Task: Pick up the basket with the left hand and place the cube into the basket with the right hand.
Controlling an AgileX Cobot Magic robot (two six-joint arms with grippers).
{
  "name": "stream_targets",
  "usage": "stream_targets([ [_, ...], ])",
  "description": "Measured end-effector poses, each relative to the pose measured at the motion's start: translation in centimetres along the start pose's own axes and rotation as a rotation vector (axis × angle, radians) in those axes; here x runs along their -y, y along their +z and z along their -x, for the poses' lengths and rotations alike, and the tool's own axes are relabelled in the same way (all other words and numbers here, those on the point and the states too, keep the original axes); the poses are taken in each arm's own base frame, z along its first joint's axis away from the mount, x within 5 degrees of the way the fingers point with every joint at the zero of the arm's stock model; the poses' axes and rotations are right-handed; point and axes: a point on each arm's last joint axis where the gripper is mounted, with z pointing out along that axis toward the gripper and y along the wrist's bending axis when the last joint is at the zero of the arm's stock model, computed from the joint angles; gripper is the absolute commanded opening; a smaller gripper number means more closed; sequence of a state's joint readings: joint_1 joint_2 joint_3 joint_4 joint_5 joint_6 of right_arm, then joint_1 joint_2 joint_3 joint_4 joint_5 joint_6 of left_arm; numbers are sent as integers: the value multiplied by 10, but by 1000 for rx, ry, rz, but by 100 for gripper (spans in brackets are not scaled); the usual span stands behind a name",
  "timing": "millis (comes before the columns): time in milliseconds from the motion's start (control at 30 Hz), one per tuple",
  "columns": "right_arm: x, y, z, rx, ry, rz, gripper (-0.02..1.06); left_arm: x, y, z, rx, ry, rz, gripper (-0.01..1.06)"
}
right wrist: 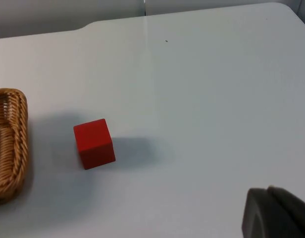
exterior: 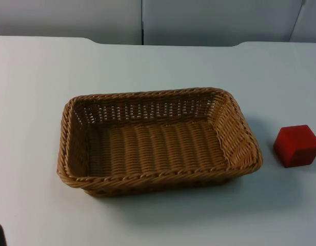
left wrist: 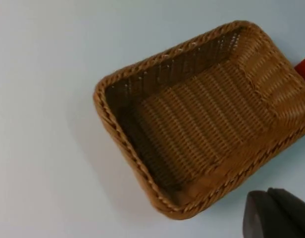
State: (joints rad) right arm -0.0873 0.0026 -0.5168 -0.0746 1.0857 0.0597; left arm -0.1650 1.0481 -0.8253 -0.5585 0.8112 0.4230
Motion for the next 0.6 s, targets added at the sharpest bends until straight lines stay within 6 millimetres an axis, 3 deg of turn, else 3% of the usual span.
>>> stream_targets([
  [133,0,0,0,0,0,0,0,-19,61,8,-152,-106,-73,0],
  [167,0,0,0,0,0,0,0,-19,61,8,-152,-106,-73,0],
  [267,0,0,0,0,0,0,0,-36,100,0,-252,-158,-55,0],
  [333,0,0,0,0,0,0,0,-45,114,-3,-275,-162,-28,0],
  [600,0,0,0,0,0,0,0,-66,131,-6,-266,-169,129,0],
])
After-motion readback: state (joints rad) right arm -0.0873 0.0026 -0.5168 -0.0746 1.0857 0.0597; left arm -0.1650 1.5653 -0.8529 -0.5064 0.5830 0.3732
